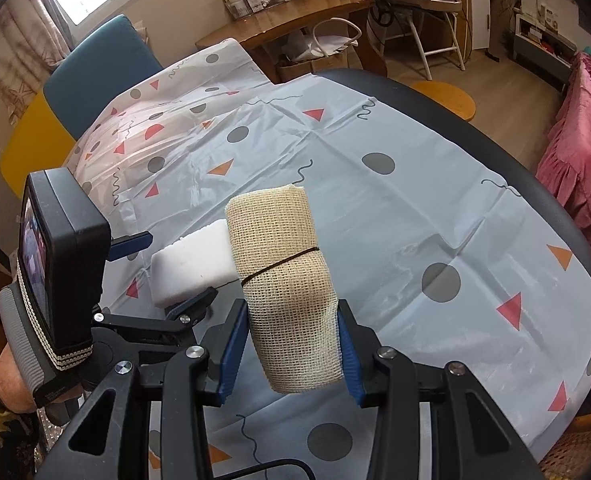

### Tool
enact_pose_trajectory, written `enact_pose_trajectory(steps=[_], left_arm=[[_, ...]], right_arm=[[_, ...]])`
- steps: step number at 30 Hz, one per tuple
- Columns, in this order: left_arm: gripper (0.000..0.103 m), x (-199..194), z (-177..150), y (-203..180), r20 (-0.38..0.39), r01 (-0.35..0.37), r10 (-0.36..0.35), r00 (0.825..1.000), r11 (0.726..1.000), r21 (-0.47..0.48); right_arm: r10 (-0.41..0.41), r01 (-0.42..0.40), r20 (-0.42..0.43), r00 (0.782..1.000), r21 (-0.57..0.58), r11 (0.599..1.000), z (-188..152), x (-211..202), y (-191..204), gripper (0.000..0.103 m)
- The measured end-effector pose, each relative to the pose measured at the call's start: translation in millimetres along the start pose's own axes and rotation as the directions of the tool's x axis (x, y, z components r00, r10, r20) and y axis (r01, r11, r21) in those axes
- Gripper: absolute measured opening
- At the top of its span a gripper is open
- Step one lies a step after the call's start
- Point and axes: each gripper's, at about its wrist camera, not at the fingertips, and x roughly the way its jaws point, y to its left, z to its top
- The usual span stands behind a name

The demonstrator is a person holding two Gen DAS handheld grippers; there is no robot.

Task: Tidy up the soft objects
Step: 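Grasp the white sponge with left while right lifts the bandage roll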

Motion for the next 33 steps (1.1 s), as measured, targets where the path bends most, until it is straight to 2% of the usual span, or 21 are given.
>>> enact_pose_trajectory(steps=[6,8,10,14,16,17,18,19,20,22,24,25,30,33], left_arm=[[0.056,-10,-14,-7,-0.035,-0.020,0.018,0.999,0.998,-0.058],[0.039,-18,-21,-10,-0.057,-0.051,0.046,0.997,0.994,-0.093],[0.034,-29,-28,-10,-0.072,-0.069,0.058,0.996,0.986,-0.153],[0.032,-46,-56,-9,-0.106,-0.019,-0.018,0.994,0.941,-0.338],[0.032,-52,-70,-13,-0.093,0.059,-0.105,0.990,0.912,-0.406],[0.038,-55,-77,-16,-0.088,0.082,-0.130,0.988,0.904,-0.419],[0.044,-59,-83,-20,-0.086,0.078,-0.123,0.989,0.910,-0.407],[0.057,-64,-87,-24,-0.078,0.071,-0.109,0.991,0.922,-0.382],[0.063,-68,-89,-27,-0.071,0.064,-0.095,0.993,0.933,-0.354],[0.064,-76,-93,-28,-0.068,0.040,-0.062,0.996,0.955,-0.295],[0.074,-82,-91,-26,-0.067,0.004,-0.019,0.998,0.976,-0.219],[0.076,-82,-88,-24,-0.075,-0.021,0.008,0.997,0.983,-0.184],[0.081,-61,-78,-11,-0.128,-0.062,0.058,0.990,0.998,-0.022],[0.083,-49,-72,-7,-0.137,-0.052,0.057,0.989,0.998,0.039]], right_arm=[[-0.036,0.036,-0.012,0.999,-0.008,0.999,1,5,-2,0.043],[-0.047,0.047,-0.023,0.999,-0.015,0.999,0,8,-2,0.043],[-0.038,0.037,-0.042,0.998,-0.027,0.999,-1,12,1,0.043],[-0.032,0.023,-0.087,0.996,-0.106,0.994,-8,22,16,0.043],[-0.044,0.029,-0.100,0.994,-0.148,0.989,-11,26,24,0.043],[-0.051,0.033,-0.109,0.993,-0.163,0.986,-13,28,26,0.043],[-0.054,0.033,-0.120,0.991,-0.175,0.984,-15,30,28,0.043],[-0.056,0.032,-0.129,0.990,-0.183,0.983,-16,32,29,0.043],[-0.059,0.033,-0.132,0.989,-0.190,0.981,-17,33,30,0.043],[-0.067,0.037,-0.140,0.988,-0.205,0.978,-19,35,32,0.042],[-0.063,0.031,-0.151,0.987,-0.204,0.978,-20,36,33,0.043],[-0.061,0.028,-0.153,0.986,-0.204,0.979,-20,37,33,0.043],[-0.051,0.020,-0.173,0.984,-0.176,0.984,-18,39,28,0.043],[-0.047,0.017,-0.175,0.983,-0.172,0.985,-17,38,28,0.043]])
